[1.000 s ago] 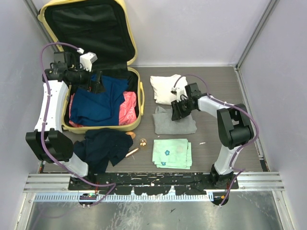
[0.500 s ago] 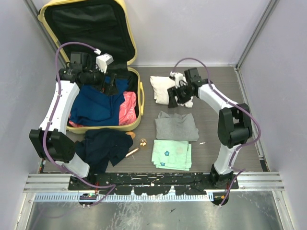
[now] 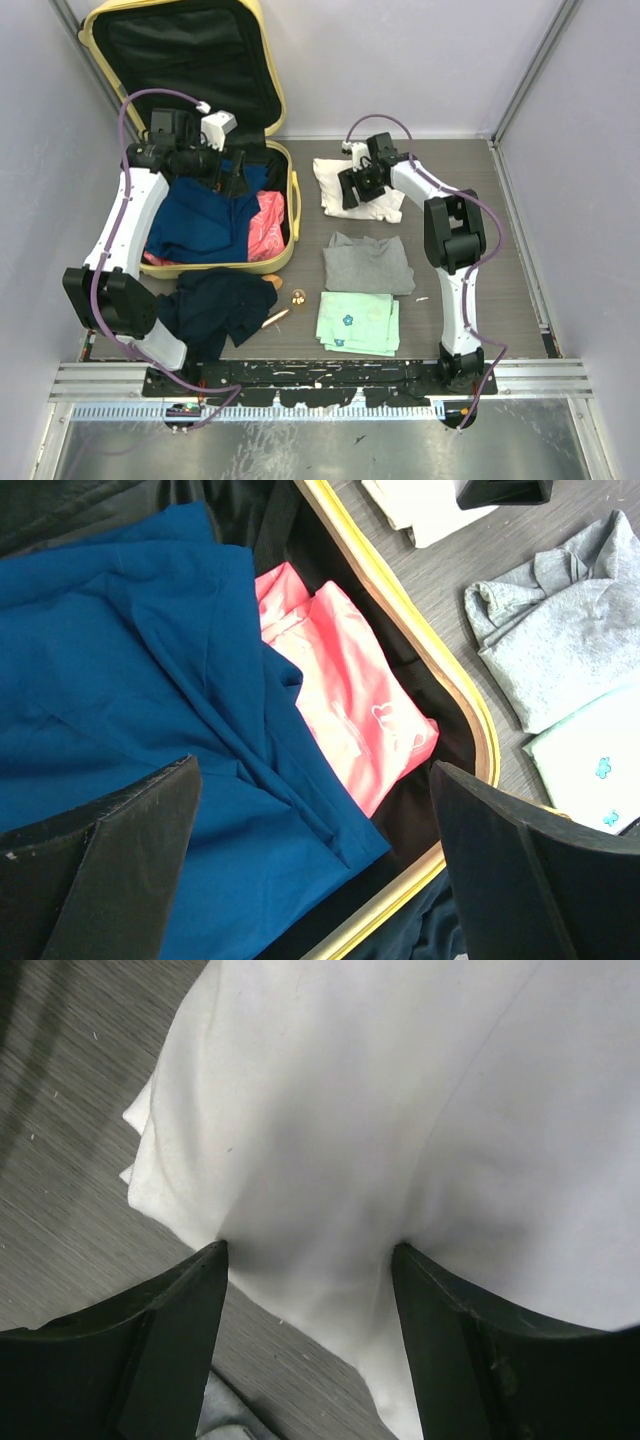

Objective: Pack the luggage

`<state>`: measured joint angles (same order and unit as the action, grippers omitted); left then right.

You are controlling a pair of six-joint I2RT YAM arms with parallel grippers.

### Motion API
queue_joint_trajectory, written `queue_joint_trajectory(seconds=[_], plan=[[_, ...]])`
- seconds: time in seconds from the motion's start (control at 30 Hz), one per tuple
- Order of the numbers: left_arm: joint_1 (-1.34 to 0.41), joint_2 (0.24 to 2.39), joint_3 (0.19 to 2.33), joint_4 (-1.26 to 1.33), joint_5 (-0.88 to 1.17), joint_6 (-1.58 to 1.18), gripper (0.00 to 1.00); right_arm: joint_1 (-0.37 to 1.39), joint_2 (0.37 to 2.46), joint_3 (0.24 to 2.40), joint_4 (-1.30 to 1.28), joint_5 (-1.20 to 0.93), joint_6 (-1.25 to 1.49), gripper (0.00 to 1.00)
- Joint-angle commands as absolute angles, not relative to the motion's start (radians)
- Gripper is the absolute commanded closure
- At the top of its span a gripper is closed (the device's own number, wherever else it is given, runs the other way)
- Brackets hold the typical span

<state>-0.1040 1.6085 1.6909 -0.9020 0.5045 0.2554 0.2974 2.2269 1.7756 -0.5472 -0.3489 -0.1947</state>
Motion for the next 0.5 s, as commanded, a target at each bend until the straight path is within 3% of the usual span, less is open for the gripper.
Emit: queue_joint_trajectory(seconds=[0.0,0.27,0.47], plan=[[-0.153,1.572,1.667,-0.816,0.462,0.187,0.02,0.297,2.228,1.806,-0.591,-0.354,-0.21,0.29],[-0.387,1.576,1.572,-0.609,0.347,-0.009,0.02,0.238,2.075,1.495,-0.611,-0.408,-0.282,0.33],[-0.587,1.688,1.585,-0.444,0.269,-0.184,0.02,0.183,1.963,1.448,-0.592,-0.442,-0.254,0.31]])
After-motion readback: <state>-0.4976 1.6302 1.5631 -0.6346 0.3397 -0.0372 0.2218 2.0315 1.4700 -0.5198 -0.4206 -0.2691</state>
